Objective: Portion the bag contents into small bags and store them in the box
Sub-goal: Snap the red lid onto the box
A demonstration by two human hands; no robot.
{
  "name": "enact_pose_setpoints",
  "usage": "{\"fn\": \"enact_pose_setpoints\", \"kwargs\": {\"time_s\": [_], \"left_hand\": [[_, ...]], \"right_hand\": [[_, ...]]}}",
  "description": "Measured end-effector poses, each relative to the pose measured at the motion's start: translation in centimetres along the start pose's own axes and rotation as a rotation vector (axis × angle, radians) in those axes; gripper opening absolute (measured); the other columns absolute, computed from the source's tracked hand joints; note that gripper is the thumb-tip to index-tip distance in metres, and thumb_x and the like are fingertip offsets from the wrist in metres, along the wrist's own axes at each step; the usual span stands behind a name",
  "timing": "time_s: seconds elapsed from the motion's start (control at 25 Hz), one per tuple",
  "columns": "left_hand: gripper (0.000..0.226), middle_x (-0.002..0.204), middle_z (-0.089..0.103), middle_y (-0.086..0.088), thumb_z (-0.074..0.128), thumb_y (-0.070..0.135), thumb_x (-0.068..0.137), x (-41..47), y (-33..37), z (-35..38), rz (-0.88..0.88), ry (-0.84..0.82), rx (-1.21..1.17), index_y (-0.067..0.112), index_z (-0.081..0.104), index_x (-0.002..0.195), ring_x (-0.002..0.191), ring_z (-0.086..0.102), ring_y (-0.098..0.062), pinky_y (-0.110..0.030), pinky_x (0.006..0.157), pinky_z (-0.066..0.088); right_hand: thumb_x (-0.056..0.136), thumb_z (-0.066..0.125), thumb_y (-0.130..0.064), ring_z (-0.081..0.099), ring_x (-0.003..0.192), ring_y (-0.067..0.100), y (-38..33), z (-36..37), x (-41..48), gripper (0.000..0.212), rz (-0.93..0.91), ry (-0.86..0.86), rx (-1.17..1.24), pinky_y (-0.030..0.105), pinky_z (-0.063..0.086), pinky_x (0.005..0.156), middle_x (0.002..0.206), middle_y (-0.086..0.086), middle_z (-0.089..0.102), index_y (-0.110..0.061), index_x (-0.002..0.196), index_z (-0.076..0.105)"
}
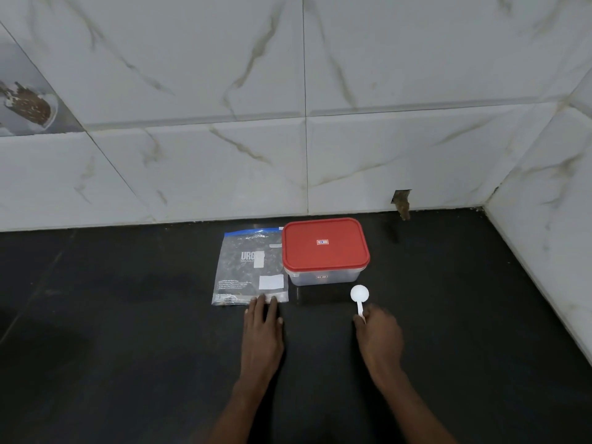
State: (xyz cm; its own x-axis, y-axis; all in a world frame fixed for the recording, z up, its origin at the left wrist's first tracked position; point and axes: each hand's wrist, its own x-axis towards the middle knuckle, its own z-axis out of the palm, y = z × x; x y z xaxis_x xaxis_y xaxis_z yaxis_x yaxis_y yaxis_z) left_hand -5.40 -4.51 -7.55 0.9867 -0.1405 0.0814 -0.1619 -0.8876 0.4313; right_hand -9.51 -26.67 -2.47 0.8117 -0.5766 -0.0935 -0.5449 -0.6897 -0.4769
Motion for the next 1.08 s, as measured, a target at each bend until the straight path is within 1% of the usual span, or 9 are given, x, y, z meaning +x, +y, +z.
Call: {"fn": "enact_pose_setpoints", "kwargs": {"time_s": [0.16,0.28,0.44,0.52,0.56,0.6,0.84,0.92,1.08], "left_hand": [[0.056,0.154,0.044,-0.018,0.029,0.035,0.102,-0.2,-0.7,0.5,0.073,0.002,0.052,0.008,0.054,0.144,0.147,0.035,-0.035,-0.044,0.123,0.025],[0.056,0.158,0.040,-0.015,0.028,0.037,0.103,-0.3,-1.0,0.8,0.086,0.013,0.084,0.010,0.051,0.146,0.150,0.030,-0.032,-0.039,0.123,0.015],[0.055,0.159,0.038,-0.014,0.029,0.036,0.103,-0.3,-0.9,0.9,0.087,0.011,0.089,0.011,0.050,0.147,0.151,0.028,-0.030,-0.040,0.123,0.016],[0.055,0.159,0.038,-0.014,0.029,0.035,0.103,-0.3,-0.9,0.9,0.094,0.017,0.093,0.011,0.049,0.148,0.151,0.028,-0.030,-0.041,0.123,0.017],[0.055,0.159,0.037,-0.014,0.028,0.036,0.103,-0.3,-0.9,1.0,0.089,0.014,0.096,0.012,0.048,0.148,0.151,0.027,-0.030,-0.041,0.123,0.018],[0.056,0.160,0.036,-0.014,0.027,0.036,0.103,-0.3,-0.9,1.0,0.084,0.008,0.101,0.012,0.047,0.149,0.152,0.026,-0.029,-0.041,0.123,0.018],[0.056,0.160,0.037,-0.013,0.026,0.037,0.103,-0.3,-0.9,0.9,0.078,0.001,0.113,0.013,0.048,0.149,0.152,0.027,-0.028,-0.038,0.123,0.014],[0.055,0.159,0.038,-0.013,0.028,0.036,0.103,-0.3,-1.0,1.0,0.078,0.000,0.109,0.013,0.049,0.148,0.151,0.028,-0.029,-0.038,0.122,0.015],[0.054,0.158,0.040,-0.014,0.030,0.034,0.102,-0.2,-1.0,1.0,0.082,0.011,0.112,0.012,0.051,0.147,0.150,0.031,-0.030,-0.040,0.122,0.018]], "right_hand": [[0.084,0.071,-0.026,0.066,0.085,0.031,0.2,0.5,0.4,0.016,0.170,-0.021,0.175,0.031,0.043,0.063,0.084,0.006,0.070,-0.013,0.084,0.063],[0.086,0.069,-0.025,0.066,0.082,0.028,-0.1,0.2,0.3,0.014,0.183,-0.037,0.224,0.031,0.046,0.064,0.080,0.004,0.069,-0.015,0.078,0.064],[0.088,0.066,-0.021,0.065,0.065,0.023,-0.9,-1.9,-0.2,0.018,0.168,0.223,0.535,0.040,0.054,0.065,0.067,-0.004,0.063,-0.023,0.073,0.056],[0.087,0.067,-0.015,0.061,0.062,0.016,-2.3,-3.8,0.3,0.015,0.009,0.398,0.575,0.024,0.054,0.067,0.071,-0.005,0.063,-0.026,0.077,0.062],[0.085,0.068,-0.009,0.058,0.064,0.013,-3.3,-4.7,1.0,0.012,-0.100,0.464,0.512,0.008,0.045,0.067,0.076,-0.003,0.063,-0.020,0.082,0.067],[0.084,0.069,-0.004,0.057,0.066,0.012,-4.5,-5.4,1.9,0.008,-0.189,0.501,0.423,0.003,0.037,0.066,0.081,0.002,0.064,-0.012,0.087,0.070],[0.075,0.079,-0.005,0.064,0.070,0.026,-7.9,-3.8,8.7,0.019,-0.377,0.423,-0.041,0.031,0.050,0.054,0.085,0.013,0.065,-0.001,0.091,0.069],[0.066,0.086,-0.005,0.063,0.065,0.027,-8.2,-3.1,9.1,0.028,-0.431,0.396,-0.150,0.033,0.052,0.049,0.081,0.014,0.065,0.001,0.088,0.070],[0.064,0.082,0.006,0.057,0.056,0.027,-8.5,-2.6,8.6,0.019,-0.445,0.378,-0.214,0.033,0.051,0.050,0.073,0.015,0.060,0.000,0.073,0.066]]}}
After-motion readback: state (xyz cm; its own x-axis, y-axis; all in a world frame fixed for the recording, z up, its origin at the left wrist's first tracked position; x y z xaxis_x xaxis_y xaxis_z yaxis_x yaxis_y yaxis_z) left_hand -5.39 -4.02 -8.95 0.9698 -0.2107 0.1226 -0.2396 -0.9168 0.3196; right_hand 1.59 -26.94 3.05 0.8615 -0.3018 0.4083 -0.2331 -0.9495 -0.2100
